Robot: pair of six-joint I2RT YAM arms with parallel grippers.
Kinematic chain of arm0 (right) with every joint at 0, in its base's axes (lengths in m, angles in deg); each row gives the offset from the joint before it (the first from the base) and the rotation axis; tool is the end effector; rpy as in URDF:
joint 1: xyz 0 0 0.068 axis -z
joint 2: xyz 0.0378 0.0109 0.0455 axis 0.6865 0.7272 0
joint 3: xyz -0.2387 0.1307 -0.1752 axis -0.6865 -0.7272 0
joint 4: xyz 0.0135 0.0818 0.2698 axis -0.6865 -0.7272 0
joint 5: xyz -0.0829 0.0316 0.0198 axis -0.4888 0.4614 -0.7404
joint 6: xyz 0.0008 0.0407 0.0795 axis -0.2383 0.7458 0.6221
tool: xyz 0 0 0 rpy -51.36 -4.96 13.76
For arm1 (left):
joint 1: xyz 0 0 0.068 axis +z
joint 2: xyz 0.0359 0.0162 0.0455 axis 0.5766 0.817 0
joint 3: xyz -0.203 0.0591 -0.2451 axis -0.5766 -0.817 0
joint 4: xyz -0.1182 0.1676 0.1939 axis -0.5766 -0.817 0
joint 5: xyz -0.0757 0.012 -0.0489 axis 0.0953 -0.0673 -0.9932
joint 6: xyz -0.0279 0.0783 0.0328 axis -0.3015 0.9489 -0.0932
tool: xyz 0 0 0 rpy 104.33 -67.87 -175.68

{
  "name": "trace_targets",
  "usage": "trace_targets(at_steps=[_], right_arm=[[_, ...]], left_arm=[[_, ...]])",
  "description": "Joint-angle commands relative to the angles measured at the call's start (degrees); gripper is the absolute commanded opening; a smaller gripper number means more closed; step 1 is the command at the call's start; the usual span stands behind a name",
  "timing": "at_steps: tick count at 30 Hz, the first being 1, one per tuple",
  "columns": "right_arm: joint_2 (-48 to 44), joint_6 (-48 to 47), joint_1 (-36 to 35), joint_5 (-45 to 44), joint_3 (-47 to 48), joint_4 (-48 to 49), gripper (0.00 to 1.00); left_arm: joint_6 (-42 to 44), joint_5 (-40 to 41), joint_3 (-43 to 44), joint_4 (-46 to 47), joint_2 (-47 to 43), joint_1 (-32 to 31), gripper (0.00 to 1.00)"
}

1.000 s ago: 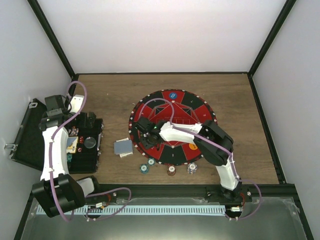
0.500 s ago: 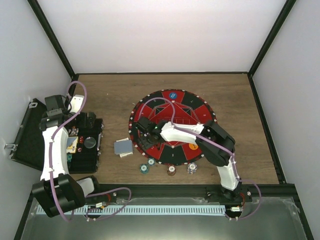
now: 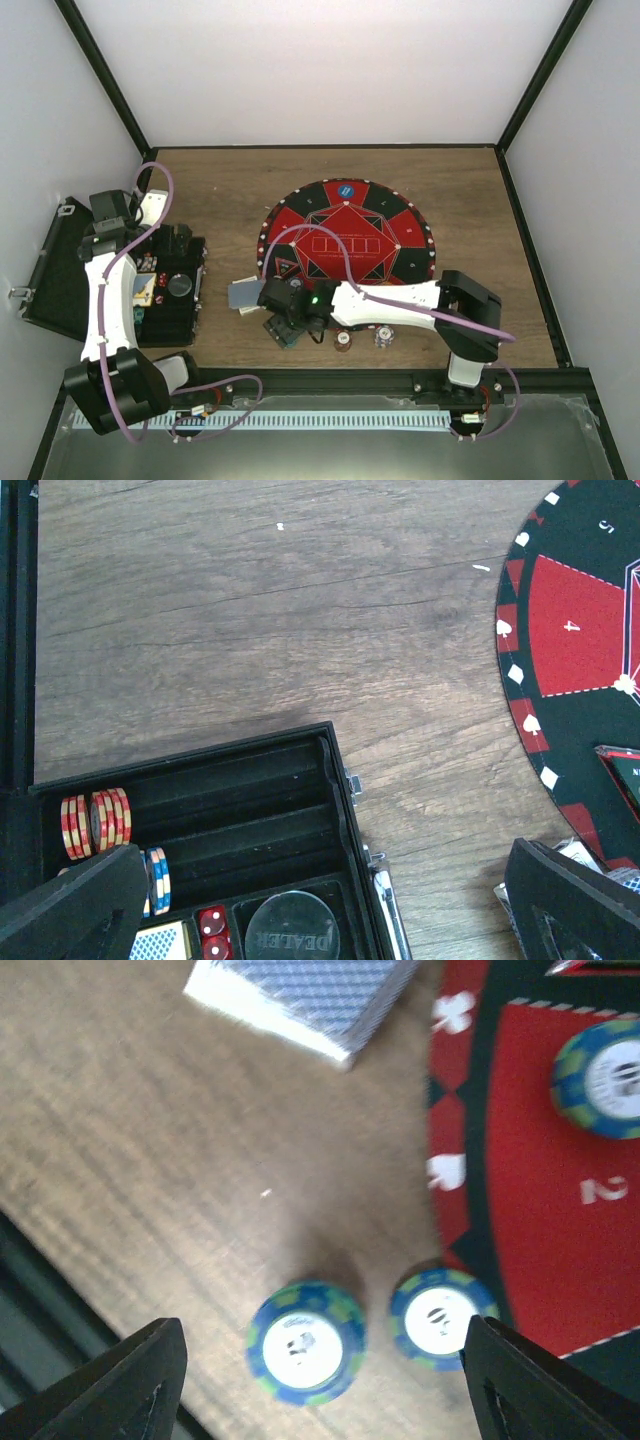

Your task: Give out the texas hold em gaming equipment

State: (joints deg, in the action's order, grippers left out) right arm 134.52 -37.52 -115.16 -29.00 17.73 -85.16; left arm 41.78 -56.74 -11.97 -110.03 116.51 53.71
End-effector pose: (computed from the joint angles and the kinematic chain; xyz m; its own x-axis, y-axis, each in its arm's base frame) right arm 0.1364 0.3847 0.2060 -0.6735 -0.5972 -0.4356 -0.6969 0.7095 0.1047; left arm 0.2494 0.0551 0.3154 -0.7206 0.1676 -0.6728 0.2156 0.9764 0.0122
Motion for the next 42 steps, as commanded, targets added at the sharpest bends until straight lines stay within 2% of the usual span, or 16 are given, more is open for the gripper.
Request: trace_targets(at_steps=[1,9,19,28,34,42], right_arm=[[1.1,2.3,-3.2,1.7,0.0,-0.4,0.78],[4.6,2.4,-4.5,1.9,-0.9,0.0,0.73],[5.6,2.5,-4.5,1.4,-2.0,0.9,0.57],[6.5,2.2,-4.5,0.7,-1.5,0.7,0.49],[6.0,2.2,-4.5,0.5,-1.0,0.5,0.38],[4.9,2.2,-4.5,0.3,0.2,-0.4,0.32]], left_arm=[[0.7,-0.5,0.4,-0.5,-1.4,0.4,1.0],[0.9,-0.2,1.2,-1.1,-1.7,0.4,1.0],[1.0,-0.1,1.4,-1.3,-1.6,0.4,1.0],[1.1,0.2,1.8,-1.3,-1.6,0.4,1.0],[1.1,0.1,1.9,-1.4,-1.6,0.4,1.0],[1.2,-0.1,2.0,-1.5,-1.5,0.3,1.0]])
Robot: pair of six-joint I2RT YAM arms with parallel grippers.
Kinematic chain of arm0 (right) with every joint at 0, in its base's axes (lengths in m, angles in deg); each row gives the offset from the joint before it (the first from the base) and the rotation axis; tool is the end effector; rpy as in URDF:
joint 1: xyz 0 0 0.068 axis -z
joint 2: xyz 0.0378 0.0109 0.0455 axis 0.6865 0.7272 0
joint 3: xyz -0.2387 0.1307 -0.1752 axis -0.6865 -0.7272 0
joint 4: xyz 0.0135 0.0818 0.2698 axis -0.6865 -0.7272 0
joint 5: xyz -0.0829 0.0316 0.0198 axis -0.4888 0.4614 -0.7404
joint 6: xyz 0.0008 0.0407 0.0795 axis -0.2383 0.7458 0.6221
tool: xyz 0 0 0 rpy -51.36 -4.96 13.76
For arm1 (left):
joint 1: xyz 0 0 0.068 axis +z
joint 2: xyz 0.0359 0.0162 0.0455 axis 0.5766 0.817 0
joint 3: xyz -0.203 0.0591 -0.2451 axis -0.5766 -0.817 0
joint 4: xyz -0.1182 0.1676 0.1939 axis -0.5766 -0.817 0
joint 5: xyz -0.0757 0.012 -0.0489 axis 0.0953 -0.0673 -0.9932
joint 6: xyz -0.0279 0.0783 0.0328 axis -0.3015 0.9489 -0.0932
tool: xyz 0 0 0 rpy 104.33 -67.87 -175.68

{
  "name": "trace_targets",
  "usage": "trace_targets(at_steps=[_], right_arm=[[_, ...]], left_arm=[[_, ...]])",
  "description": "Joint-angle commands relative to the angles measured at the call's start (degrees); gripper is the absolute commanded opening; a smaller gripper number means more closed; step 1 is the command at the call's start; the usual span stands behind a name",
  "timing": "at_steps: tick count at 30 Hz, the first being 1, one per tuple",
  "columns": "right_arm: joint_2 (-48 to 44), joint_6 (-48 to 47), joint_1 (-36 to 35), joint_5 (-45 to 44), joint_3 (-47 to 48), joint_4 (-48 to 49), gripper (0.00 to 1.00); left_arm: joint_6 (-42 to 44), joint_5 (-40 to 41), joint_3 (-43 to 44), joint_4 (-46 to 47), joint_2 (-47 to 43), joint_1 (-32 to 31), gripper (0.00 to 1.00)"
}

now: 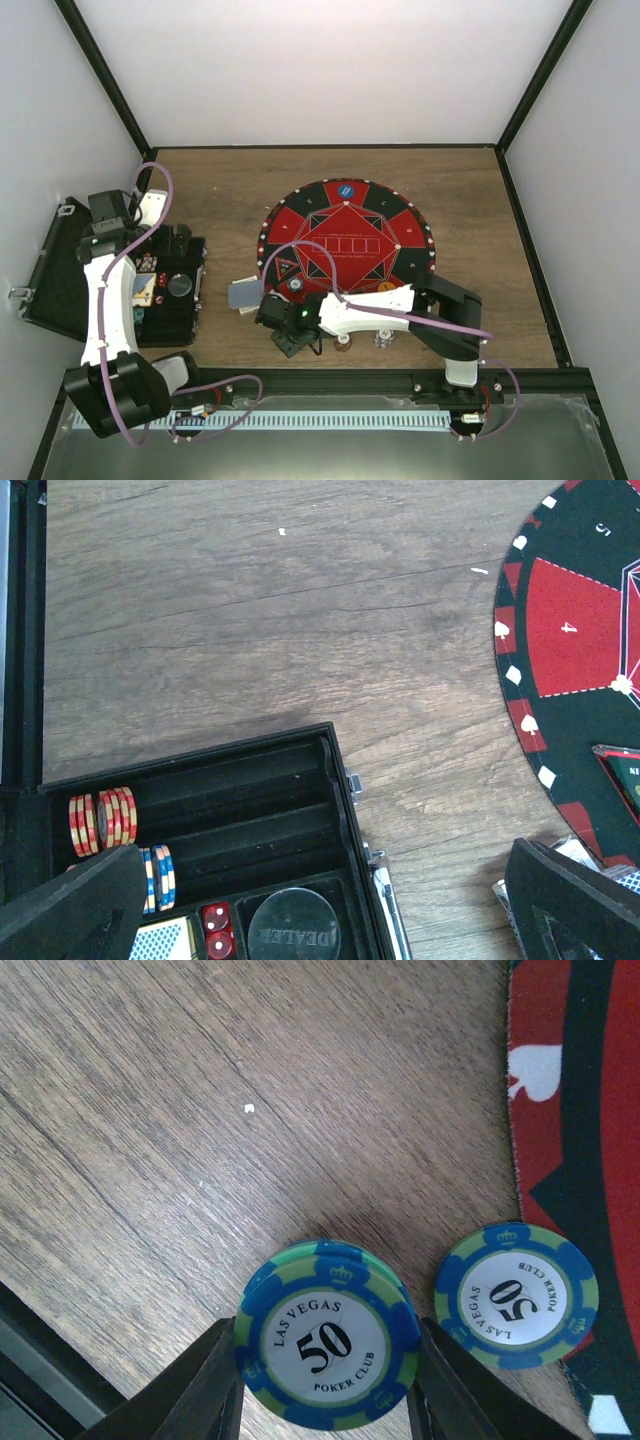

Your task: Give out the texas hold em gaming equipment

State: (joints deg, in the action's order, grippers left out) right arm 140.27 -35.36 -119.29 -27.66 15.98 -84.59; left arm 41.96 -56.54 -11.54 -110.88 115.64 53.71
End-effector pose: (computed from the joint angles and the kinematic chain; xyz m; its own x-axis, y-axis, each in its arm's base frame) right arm 0.1068 0.3950 0.1578 -0.6697 -0.6673 -0.3258 -0.7230 0.6861 0.0808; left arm 0.2454 0.0541 0.3202 -0.7158 0.1725 -0.6767 0.2157 0.9762 0.0207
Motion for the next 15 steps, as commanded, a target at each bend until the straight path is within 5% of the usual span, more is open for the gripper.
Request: trace_targets(at_steps=[1,15], right_arm=[[-0.9,-0.1,-0.3,-1.1,2.0,-1.1,0.3],[-4.1,0.2,-0.3,-1.7,2.8,-2.5,0.23]], left_arm=[[1.0,-0.3,1.5,-0.7,-0.6,0.4,1.0],[1.1,-0.6,1.6,-1.0,-0.5,0.3,1.0]])
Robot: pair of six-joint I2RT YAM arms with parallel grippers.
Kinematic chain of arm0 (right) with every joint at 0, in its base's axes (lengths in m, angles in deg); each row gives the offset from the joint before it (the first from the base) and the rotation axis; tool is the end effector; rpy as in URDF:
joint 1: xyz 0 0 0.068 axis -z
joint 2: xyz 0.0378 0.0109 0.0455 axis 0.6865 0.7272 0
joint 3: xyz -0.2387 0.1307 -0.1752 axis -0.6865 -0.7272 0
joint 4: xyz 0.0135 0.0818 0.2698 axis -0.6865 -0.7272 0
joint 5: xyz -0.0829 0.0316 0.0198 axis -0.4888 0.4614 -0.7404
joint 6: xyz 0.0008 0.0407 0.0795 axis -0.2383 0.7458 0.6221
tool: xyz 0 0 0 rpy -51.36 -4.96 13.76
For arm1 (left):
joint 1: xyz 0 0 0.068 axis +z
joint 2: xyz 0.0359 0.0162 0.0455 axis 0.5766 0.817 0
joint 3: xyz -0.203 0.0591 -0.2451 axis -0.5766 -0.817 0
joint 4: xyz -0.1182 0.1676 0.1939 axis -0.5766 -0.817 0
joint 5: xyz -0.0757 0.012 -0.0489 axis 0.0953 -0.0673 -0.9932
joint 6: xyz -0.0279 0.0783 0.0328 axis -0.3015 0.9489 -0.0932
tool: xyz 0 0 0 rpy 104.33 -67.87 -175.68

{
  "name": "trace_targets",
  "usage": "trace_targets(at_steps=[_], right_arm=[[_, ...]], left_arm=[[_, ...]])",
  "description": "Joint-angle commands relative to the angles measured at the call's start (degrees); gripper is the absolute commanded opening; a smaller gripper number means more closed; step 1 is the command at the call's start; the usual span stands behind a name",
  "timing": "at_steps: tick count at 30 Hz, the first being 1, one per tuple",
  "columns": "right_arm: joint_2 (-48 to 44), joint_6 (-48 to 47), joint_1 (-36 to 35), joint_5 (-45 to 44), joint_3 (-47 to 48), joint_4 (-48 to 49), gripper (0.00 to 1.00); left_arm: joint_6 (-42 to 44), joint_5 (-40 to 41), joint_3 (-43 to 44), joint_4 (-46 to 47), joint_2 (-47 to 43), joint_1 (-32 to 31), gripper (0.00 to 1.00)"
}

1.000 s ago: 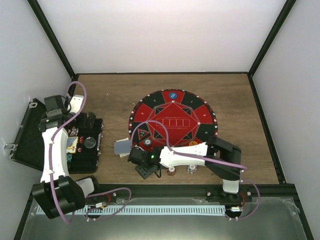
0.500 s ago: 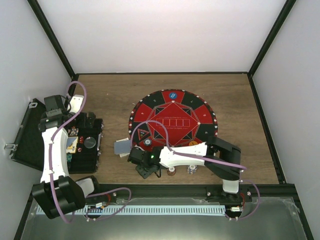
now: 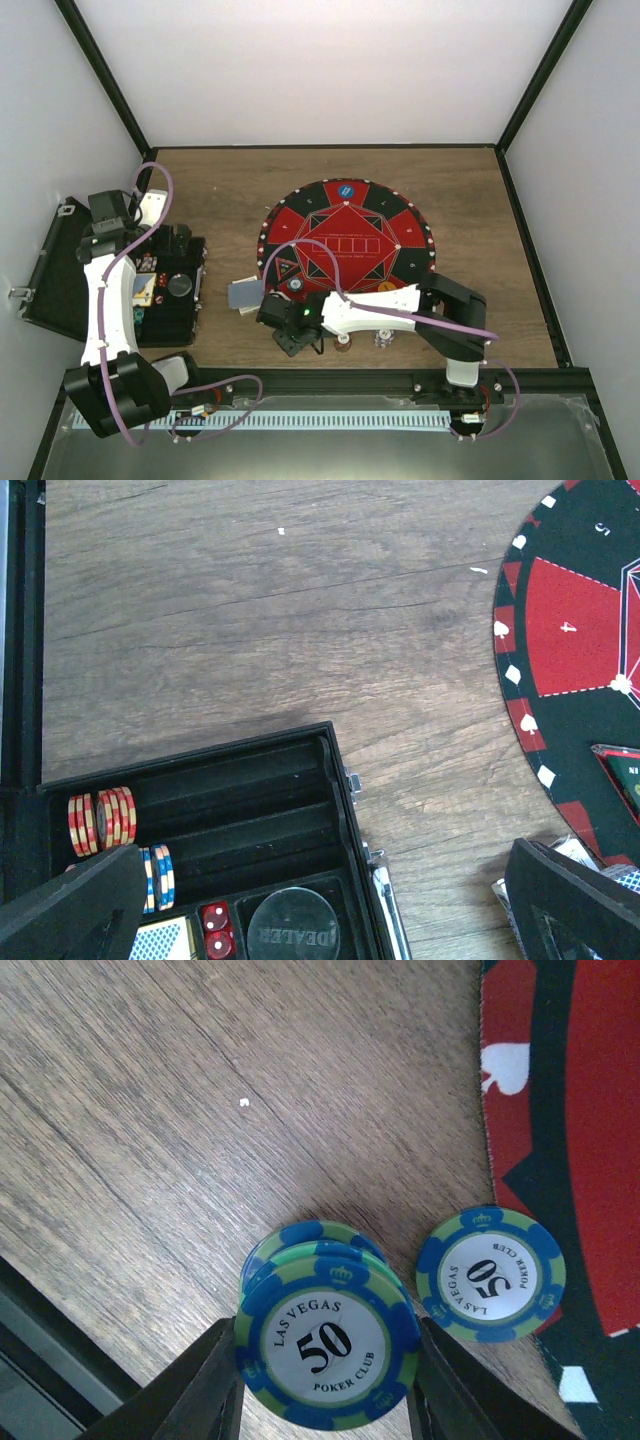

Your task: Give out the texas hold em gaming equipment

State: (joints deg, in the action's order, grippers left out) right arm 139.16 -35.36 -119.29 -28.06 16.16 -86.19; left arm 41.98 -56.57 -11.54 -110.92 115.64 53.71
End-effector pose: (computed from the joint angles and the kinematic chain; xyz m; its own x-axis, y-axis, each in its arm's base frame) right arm 0.1063 0.3908 0.1649 -0.6696 -0.6681 -0.3246 -0.7218 0.6883 0.0724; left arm 0.2453 0.0540 0.3201 -0.7160 0.1727 -0.6764 0.2162 0.9761 0.0203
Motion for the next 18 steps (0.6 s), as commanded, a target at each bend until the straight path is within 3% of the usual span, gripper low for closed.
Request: trace_targets(at_steps=[1,5,9,18], right_arm=[[-3.3,0.2,-0.3,-1.6,2.8,-1.1,0.22],[-4.7,-0.1,0.6,-3.2,4.0,-2.5,0.19],[-7.6,-2.0,6.2,-3.9,4.9,-3.0,0.17],[-5.4,-11.3,30.5,-2.8,13.7,-0.1,0.17]], left_arm=[[1.1,-0.6,1.6,-0.9,-0.5,0.4,1.0],[1.1,-0.3,1.5,-1.0,-0.6,0.4,1.0],[1.0,-0.3,1.8,-1.0,-0.5,0.4,1.0],[1.0,-0.3,1.8,-1.1,-0.2,0.4,1.0]])
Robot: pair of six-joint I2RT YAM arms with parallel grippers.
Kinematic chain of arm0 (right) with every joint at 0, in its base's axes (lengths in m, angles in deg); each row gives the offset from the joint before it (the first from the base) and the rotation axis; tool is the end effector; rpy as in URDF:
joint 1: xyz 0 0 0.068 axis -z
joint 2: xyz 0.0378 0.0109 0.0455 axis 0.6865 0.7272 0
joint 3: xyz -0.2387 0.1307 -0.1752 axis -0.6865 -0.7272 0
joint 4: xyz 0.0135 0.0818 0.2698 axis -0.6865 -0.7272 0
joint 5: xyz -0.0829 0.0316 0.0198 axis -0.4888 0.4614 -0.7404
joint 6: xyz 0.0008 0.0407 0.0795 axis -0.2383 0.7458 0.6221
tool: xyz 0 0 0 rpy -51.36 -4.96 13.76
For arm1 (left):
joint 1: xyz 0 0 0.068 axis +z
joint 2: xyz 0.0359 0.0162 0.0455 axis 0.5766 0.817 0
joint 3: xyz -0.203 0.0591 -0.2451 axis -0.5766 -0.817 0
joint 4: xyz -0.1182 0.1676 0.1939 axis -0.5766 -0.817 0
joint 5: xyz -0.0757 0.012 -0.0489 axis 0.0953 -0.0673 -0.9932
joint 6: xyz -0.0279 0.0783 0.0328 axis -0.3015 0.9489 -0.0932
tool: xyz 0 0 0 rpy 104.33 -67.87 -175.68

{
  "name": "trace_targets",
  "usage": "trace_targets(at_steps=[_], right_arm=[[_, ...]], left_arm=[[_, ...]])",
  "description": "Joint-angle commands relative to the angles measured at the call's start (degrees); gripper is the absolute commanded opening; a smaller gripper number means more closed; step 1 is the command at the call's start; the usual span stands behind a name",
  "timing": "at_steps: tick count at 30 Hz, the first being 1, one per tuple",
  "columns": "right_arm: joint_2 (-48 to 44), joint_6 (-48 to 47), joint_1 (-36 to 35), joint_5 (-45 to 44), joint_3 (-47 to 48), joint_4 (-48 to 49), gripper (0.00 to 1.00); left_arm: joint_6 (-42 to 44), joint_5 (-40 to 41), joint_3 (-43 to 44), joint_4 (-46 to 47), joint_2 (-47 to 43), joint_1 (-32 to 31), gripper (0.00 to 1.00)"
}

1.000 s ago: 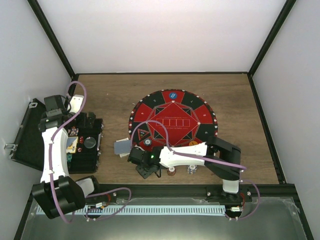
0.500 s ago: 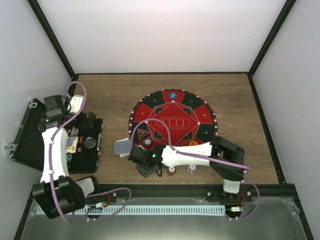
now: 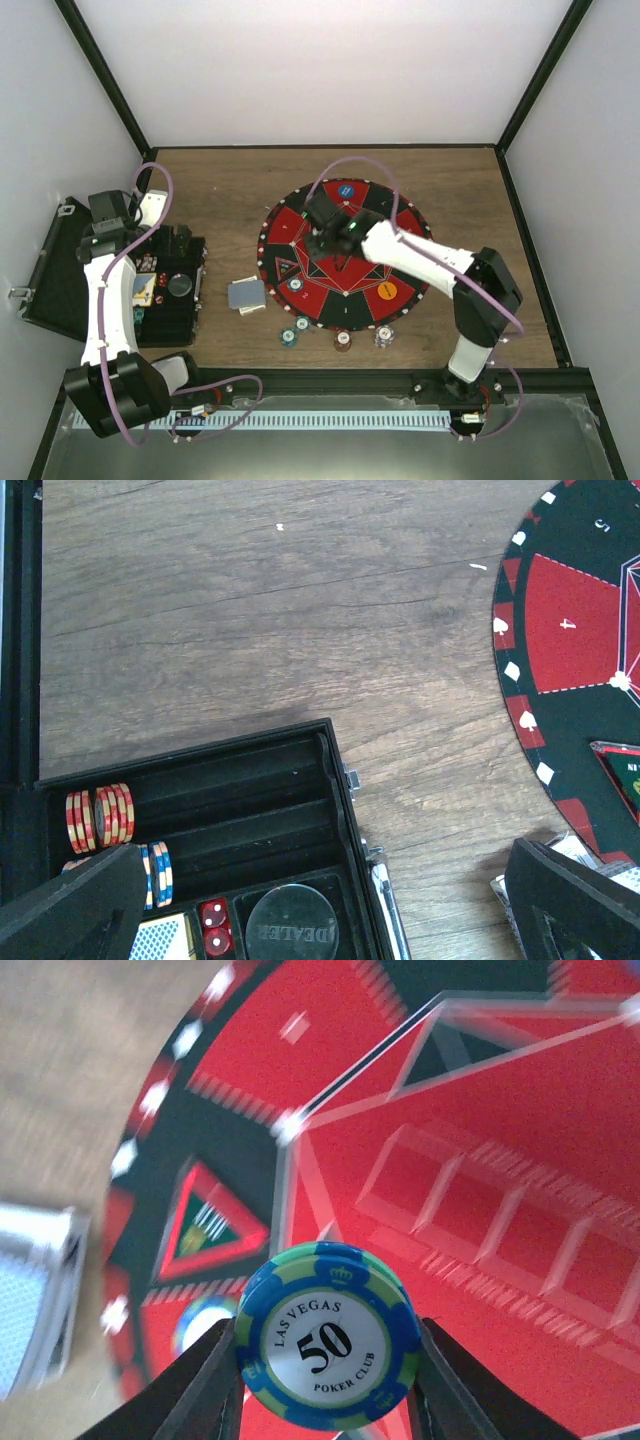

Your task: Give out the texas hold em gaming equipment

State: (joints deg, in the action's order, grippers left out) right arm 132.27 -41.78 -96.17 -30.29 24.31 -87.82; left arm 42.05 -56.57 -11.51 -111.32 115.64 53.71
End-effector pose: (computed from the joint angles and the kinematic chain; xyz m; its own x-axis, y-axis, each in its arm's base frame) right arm 0.2624 0.3273 0.2574 -0.7618 -0.3667 -0.5340 -0.4860 0.8685 0.0969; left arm 0.2446 0.0537 0.3197 -0.7199 0.1725 -0.6723 0.2172 0.9760 0.0178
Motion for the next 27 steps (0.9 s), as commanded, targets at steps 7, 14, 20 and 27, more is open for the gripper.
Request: trace_targets(at_steps=[7,14,20,27], right_arm=[[14.9,-7.4,19.9,1.7,16.1,3.5,0.17],[29.0,-8.2,24.4,4.2,26.9,2.6,0.17],[35.6,-8.2,24.6,5.2,31.3,2.1,0.17],[38.7,-8.6,24.7,5.0,34.2,1.5,0.17]], left_arm=[[0.8,-0.6,2.8,-0.5,1.0,0.4,1.0],[1.0,-0.9,2.9,0.0,1.7,0.4,1.0],[0.8,-1.3,2.7,0.5,2.3,0.4,1.0],[1.0,-1.1,1.4,1.1,2.1,0.4,1.0]])
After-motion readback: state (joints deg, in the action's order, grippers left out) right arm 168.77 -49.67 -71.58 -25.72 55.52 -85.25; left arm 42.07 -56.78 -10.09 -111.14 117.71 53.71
